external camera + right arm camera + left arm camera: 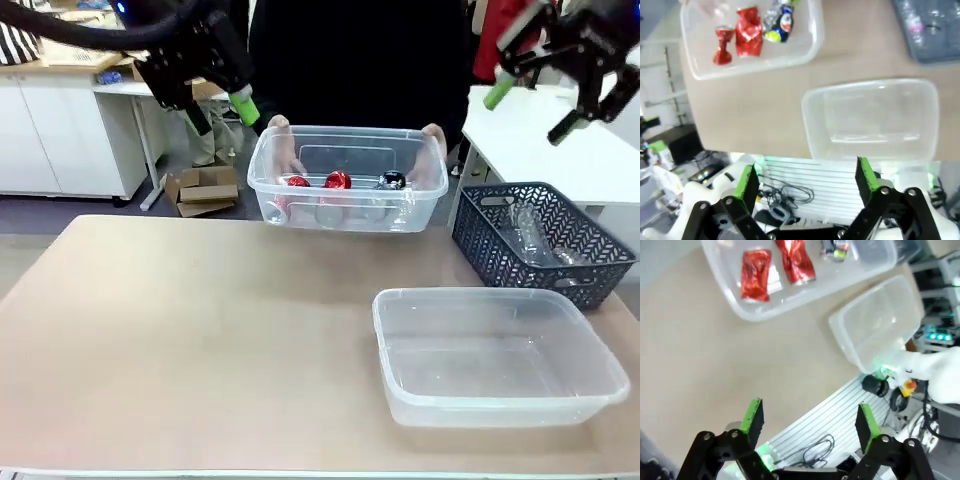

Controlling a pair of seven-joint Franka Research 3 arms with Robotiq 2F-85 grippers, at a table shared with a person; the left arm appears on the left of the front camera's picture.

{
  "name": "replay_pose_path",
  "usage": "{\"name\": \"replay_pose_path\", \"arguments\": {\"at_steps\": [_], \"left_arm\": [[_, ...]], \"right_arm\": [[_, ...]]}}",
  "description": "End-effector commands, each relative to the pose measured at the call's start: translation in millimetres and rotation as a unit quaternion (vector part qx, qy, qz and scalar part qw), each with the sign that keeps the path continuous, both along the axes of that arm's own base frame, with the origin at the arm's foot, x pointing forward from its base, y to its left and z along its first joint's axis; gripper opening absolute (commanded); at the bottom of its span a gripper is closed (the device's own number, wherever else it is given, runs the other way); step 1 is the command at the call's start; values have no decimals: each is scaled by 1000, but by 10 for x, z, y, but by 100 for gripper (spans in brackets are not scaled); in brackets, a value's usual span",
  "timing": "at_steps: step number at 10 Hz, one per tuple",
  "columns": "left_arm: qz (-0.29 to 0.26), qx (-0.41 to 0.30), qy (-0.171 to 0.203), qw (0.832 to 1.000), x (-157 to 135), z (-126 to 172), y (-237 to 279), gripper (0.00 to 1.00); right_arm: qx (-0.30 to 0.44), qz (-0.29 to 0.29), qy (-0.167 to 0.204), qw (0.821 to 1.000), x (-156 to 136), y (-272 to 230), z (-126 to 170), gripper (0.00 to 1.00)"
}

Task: Sort the waste into each basket.
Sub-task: Release the Organizing box you were holding, then pick up the Organizing box on the right side of the table and lift it.

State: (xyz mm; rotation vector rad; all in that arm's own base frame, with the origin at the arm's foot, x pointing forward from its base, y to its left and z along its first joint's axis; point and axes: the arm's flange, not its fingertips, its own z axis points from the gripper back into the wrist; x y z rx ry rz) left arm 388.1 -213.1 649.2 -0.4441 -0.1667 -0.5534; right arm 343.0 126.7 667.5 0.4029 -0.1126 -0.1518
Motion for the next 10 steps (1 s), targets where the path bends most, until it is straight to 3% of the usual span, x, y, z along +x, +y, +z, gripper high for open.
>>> {"name": "replay_pose_path", "arguments": {"at_steps": [1,10], "left_arm": [[38,36,0,999,241,50,-193,95],[38,36,0,999,241,50,-193,95]], "right_arm": [[-47,6,-10,999,301,231,10,100],[-47,6,-10,999,301,231,10,100]]}}
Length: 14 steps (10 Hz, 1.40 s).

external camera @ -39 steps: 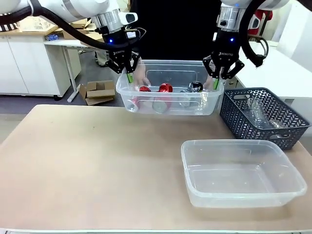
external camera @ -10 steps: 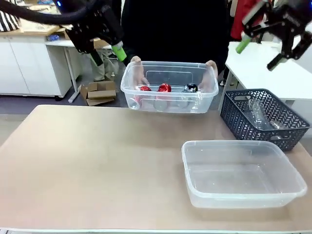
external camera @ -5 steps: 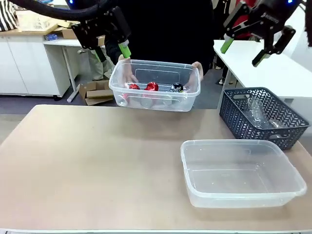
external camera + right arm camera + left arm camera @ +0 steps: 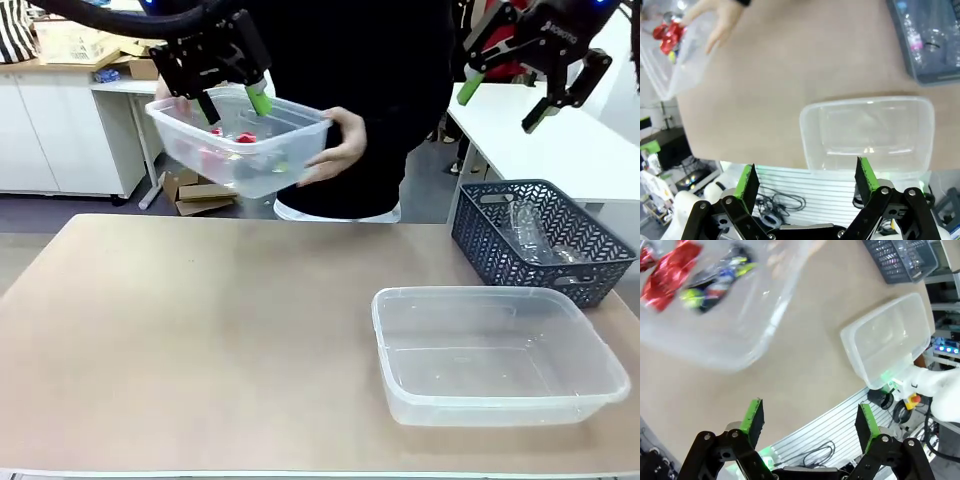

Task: Sort the waste into each basket.
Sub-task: Pick up the Organizing box on the right side of the table and lift it.

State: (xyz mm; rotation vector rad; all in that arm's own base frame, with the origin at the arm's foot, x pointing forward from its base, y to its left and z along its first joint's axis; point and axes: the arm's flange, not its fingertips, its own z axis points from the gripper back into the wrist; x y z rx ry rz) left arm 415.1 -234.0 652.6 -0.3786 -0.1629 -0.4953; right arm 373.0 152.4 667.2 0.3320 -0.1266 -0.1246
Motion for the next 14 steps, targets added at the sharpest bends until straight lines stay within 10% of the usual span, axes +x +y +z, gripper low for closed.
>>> {"name": "replay_pose_path", "arguments": {"at_steps": [1,4,8,10,11,12,14], "left_arm": [[6,5,0,1000,-29,16,17,95],[-25,-16,48,998,-412,-268,-525,95],[18,24,160,987,-758,-1253,-2102,95],[15,58,188,980,-882,-1738,-2350,95],[-7,36,211,977,-686,-1560,-2193,95],[8,40,175,984,-1031,-1795,-2355,95],[9,44,194,980,-857,-1891,-2360,95]], "right_arm": [[-10,-4,-4,1000,1,-27,13,100],[-74,37,7,997,-686,-563,-20,100],[-100,-77,68,990,-1723,-1273,-637,100],[-83,-116,115,983,-1784,-1601,-1144,100],[-70,-201,74,974,-1602,-1631,-1167,100],[-94,-92,103,986,-1861,-1460,-961,100],[-87,-136,105,981,-1788,-1607,-1173,100]]}}
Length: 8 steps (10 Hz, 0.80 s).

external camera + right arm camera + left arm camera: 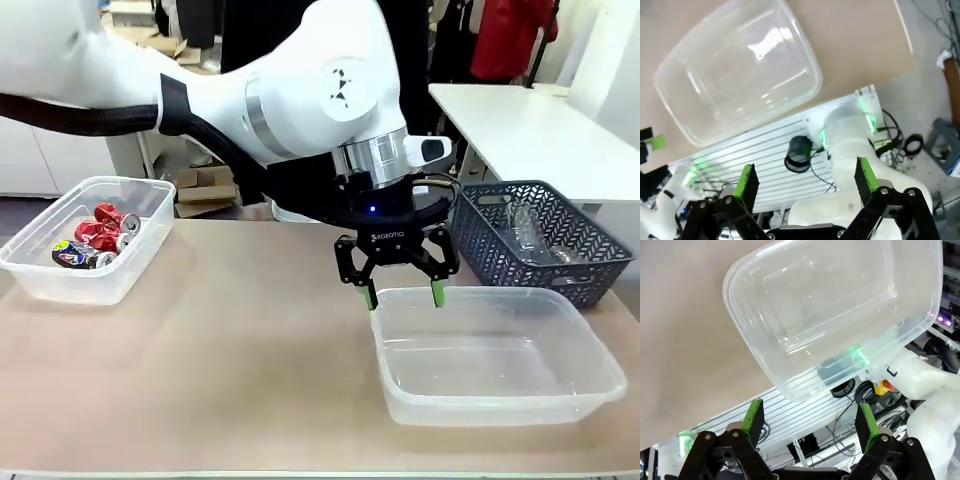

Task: Sort the waste into each basket.
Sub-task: Pick up the Organizing box on the right side of the table and lift it.

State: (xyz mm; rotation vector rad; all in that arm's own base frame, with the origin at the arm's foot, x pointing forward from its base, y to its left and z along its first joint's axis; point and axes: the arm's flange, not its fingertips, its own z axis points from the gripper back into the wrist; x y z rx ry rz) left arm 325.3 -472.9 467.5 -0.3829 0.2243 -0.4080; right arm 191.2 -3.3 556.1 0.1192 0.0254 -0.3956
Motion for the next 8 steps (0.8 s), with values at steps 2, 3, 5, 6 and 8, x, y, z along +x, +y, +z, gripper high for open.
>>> {"name": "replay_pose_path", "arguments": {"at_steps": [2,3,5,6,8], "left_arm": [[64,34,-46,996,-423,-333,62,95],[102,71,-63,990,-651,-543,87,95],[162,94,-102,977,-743,-773,133,95],[183,96,-120,971,-701,-880,87,95],[195,110,-139,965,-578,-1083,-84,95]], "right_arm": [[-55,136,29,989,555,40,-803,100],[-40,156,27,987,634,24,-1138,100],[-49,170,26,984,646,73,-1559,100],[-43,174,16,984,658,67,-1736,100],[-51,182,51,981,627,25,-2159,100]]}}
